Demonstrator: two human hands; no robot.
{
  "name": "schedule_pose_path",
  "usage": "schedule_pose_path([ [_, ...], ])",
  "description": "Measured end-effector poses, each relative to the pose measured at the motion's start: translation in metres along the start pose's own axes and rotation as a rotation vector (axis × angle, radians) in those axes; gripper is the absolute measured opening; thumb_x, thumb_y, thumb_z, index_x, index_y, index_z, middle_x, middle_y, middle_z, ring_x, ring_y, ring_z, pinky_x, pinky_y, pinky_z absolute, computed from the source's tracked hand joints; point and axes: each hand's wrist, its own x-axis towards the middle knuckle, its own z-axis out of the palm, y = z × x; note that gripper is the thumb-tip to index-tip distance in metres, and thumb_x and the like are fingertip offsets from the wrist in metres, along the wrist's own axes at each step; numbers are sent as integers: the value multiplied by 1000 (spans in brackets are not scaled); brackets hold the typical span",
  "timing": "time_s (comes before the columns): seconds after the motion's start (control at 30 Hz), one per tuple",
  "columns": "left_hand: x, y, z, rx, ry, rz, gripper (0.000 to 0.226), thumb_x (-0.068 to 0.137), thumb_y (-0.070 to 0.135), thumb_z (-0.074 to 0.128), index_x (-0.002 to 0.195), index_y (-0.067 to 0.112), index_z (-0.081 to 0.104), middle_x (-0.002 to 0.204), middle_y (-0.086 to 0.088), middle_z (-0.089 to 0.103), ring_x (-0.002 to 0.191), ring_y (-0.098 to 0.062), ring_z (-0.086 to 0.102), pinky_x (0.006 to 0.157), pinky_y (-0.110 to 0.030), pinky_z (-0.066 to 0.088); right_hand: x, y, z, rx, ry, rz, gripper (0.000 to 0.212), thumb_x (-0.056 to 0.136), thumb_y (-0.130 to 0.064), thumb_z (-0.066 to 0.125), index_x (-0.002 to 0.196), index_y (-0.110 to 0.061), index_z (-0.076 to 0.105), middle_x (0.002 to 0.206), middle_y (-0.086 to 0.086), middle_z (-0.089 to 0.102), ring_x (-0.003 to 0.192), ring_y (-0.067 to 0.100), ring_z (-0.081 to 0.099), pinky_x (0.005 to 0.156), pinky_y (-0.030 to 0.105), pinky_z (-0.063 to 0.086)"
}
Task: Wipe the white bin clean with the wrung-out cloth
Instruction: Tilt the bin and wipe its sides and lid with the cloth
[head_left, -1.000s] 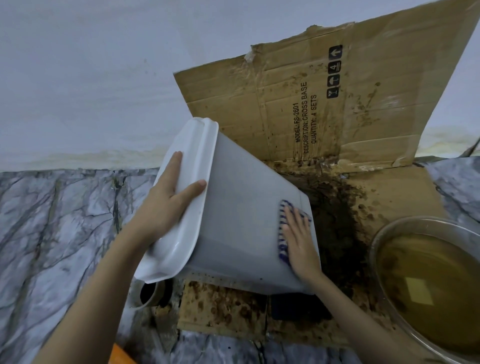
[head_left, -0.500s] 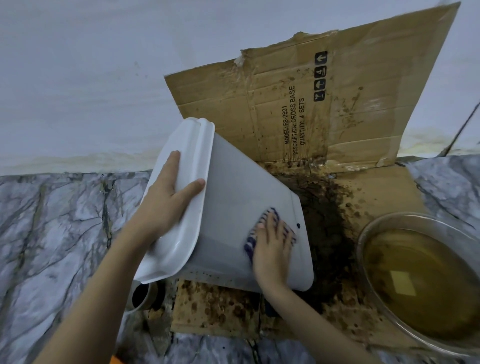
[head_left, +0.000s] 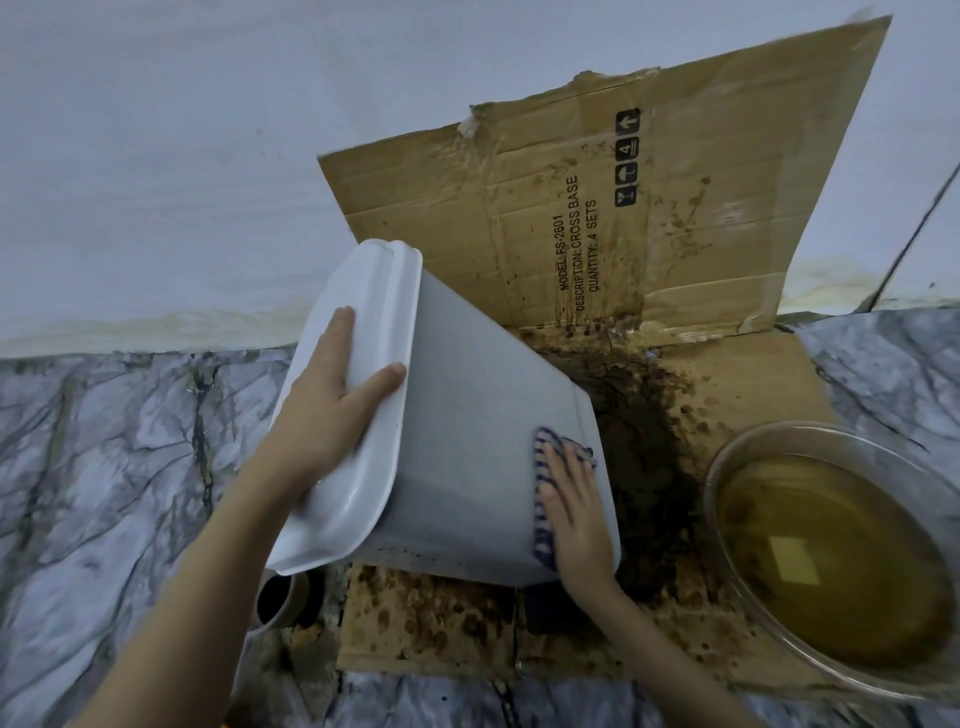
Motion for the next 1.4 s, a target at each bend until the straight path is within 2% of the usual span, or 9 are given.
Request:
schedule_pose_path([
  [0.17,-1,19,12,23,16,39,75,93,41,49,151,28,4,158,12,8,144,-14,14,117,-37,14,21,29,-29,113,-46,574,61,96,-50,37,149,-30,16,158,-3,14,145,21,12,118,43,8],
  [0.37,-1,47,30,151,24,101,75,95,40,47,151,20,1,159,4,3,146,-18,6,118,-44,9,18,23,-53,96,249,855,40,99,-23,45,135,-7,50,127,17,57,114,36,51,96,38,41],
  [0.6,-1,82,60,325,-3,134,76,95,44,41,150,15,-3,160,0,-4,146,-21,0,116,-46,5,12,-65,-84,493,411,696,33,97,-18,50,127,-6,56,114,12,64,101,27,61,91,38,49],
  [0.7,-2,100,77,373,-11,144,75,96,45,37,150,13,-5,159,-2,-7,146,-24,-4,116,-46,3,11,-121,-109,607,332,495,13,96,-19,52,99,-21,65,97,1,68,93,22,65,84,38,53],
  [0.8,-4,115,91,348,-20,143,68,99,46,26,151,12,-2,160,-3,-5,146,-24,-4,116,-46,1,3,-156,-125,596,282,298,22,97,-21,50,85,-37,59,87,-14,67,84,5,66,76,26,53],
  [0.97,-9,141,107,115,-132,138,59,101,40,16,151,13,0,160,-1,-3,146,-21,-8,116,-41,-7,-17,-163,-121,401,187,119,35,99,-31,42,133,-29,49,129,-14,56,118,-1,52,101,28,44],
  [1.1,-17,147,97,-160,-258,203,57,102,41,20,151,18,2,160,4,-2,146,-16,-10,116,-39,-8,-20,-161,-129,258,226,29,32,100,-31,37,128,-46,36,137,-21,43,123,-12,39,108,17,33],
  [1.3,-61,86,79,438,-69,463,73,88,63,-4,151,25,2,158,10,-4,143,-9,-14,110,-33,-18,-21,-137,-133,194,298,-72,29,97,-45,36,125,-52,36,130,-40,41,127,-9,39,111,36,35],
  [1.4,-76,64,88,481,13,530,73,93,56,-1,146,17,31,153,1,31,142,-13,18,115,-35,0,-28,-125,-121,74,387,-186,38,97,-47,32,134,-48,36,142,-26,39,136,1,33,112,43,32],
])
